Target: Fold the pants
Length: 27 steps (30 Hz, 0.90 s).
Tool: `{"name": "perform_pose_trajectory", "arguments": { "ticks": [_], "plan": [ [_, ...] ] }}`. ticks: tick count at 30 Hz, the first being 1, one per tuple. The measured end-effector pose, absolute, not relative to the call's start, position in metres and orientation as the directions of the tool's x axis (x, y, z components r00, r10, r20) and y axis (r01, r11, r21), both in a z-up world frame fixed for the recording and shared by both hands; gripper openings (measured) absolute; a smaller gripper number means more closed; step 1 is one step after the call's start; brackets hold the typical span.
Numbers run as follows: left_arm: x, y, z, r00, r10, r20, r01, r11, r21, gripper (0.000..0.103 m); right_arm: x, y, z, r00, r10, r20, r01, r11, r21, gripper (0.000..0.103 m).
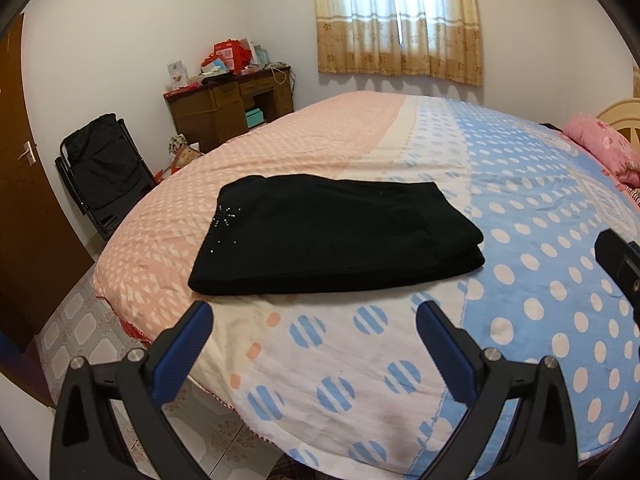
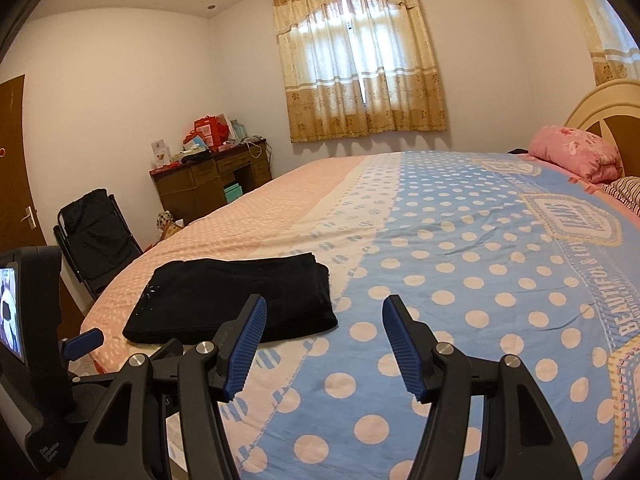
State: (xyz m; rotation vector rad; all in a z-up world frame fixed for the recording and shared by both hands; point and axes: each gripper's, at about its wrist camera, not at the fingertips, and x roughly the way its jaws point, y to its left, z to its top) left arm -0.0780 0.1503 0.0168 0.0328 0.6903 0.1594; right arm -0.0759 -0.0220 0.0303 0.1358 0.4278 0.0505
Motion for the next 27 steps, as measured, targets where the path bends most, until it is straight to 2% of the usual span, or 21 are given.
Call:
{"name": "perform_pose_trajectory", "arguments": {
  "ticks": [27],
  "plan": [
    [-0.0816,0.1516,0.0205,0.765,0.175,-0.620,-0.157,0.984,0.083,0.103,-0.0827,-0.0189,0.0325,0.911,0.077,-0.404,-0.019,0.989,0.146,0.063]
  ]
}}
